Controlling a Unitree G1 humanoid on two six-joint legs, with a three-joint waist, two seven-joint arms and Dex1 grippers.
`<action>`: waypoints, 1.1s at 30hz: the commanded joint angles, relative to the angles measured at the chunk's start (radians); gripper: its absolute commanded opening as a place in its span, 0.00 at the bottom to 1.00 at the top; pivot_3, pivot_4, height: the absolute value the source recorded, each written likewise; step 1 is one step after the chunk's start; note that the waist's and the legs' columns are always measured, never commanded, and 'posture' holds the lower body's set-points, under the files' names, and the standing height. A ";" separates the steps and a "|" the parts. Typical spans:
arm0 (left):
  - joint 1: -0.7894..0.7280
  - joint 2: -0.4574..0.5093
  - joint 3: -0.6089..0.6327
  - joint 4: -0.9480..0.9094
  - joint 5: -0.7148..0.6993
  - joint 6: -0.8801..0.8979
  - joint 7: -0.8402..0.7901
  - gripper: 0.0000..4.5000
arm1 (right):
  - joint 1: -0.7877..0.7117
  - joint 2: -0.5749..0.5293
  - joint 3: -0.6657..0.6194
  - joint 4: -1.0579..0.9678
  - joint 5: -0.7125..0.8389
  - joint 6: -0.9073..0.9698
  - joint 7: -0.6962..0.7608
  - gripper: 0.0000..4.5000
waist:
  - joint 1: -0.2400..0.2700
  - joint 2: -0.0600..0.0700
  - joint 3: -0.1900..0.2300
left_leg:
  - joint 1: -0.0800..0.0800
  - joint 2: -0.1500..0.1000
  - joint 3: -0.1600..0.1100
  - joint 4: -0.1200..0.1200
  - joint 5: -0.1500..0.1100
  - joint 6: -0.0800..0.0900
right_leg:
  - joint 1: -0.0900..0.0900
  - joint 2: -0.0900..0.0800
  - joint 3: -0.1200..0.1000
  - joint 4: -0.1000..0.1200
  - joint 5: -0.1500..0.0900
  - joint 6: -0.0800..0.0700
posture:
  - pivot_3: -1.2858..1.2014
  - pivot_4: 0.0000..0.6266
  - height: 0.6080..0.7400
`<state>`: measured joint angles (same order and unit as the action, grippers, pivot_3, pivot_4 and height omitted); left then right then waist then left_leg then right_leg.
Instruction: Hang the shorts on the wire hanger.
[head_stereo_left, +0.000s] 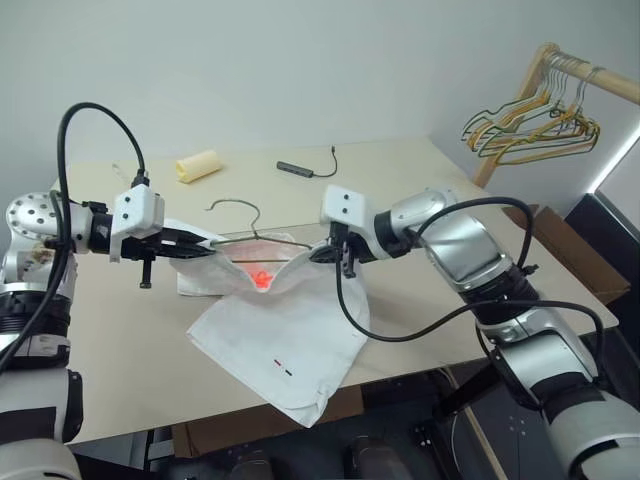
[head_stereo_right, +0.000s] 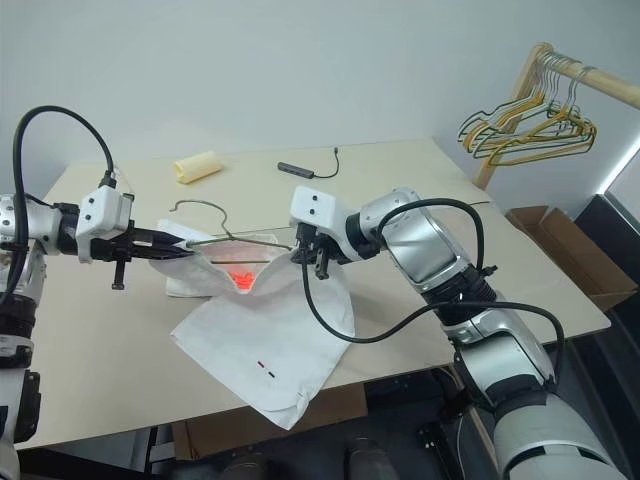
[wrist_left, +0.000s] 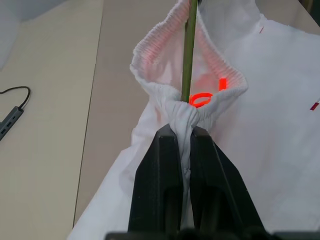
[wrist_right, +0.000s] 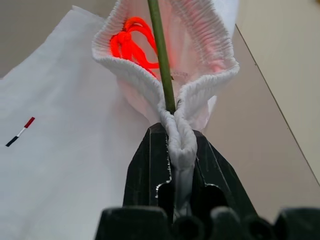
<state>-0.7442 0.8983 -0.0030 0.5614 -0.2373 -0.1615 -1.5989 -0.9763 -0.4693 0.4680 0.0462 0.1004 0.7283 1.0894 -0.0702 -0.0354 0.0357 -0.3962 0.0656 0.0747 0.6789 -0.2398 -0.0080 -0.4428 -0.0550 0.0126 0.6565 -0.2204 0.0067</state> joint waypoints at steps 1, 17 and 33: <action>-0.014 -0.002 0.018 0.002 0.010 -0.028 0.040 0.16 | -0.002 -0.004 -0.029 -0.044 0.001 -0.020 -0.008 0.02 | 0.000 0.000 0.000 | 0.000 0.000 0.000 0.000 0.000 0.000 | 0.000 0.000 0.000 0.000 0.000 0.000 | 0.50 0.00 1.00; -0.048 -0.078 0.188 0.108 -0.052 -0.121 0.314 1.00 | 0.128 -0.121 -0.212 -0.136 0.058 0.153 -0.110 0.02 | -0.002 0.000 0.000 | -0.001 0.000 -0.001 0.000 0.000 0.000 | 0.001 -0.001 -0.001 -0.001 0.000 0.000 | 0.49 0.00 1.00; 0.079 -0.240 0.196 -0.156 -0.097 -0.026 0.531 1.00 | 0.297 -0.336 -0.541 -0.024 0.081 0.469 -0.390 0.02 | -0.020 0.000 0.000 | 0.001 -0.002 0.000 0.000 0.000 0.000 | 0.002 -0.002 0.000 -0.002 0.000 0.000 | 0.46 0.00 1.00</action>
<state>-0.6551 0.6559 0.1948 0.4608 -0.3163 -0.2012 -1.0655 -0.6649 -0.7681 0.0047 0.0210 0.1804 1.1877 0.7229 -0.0904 -0.0357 0.0354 -0.3956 0.0636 0.0743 0.6794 -0.2399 -0.0082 -0.4403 -0.0573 0.0124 0.6544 -0.2200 0.0072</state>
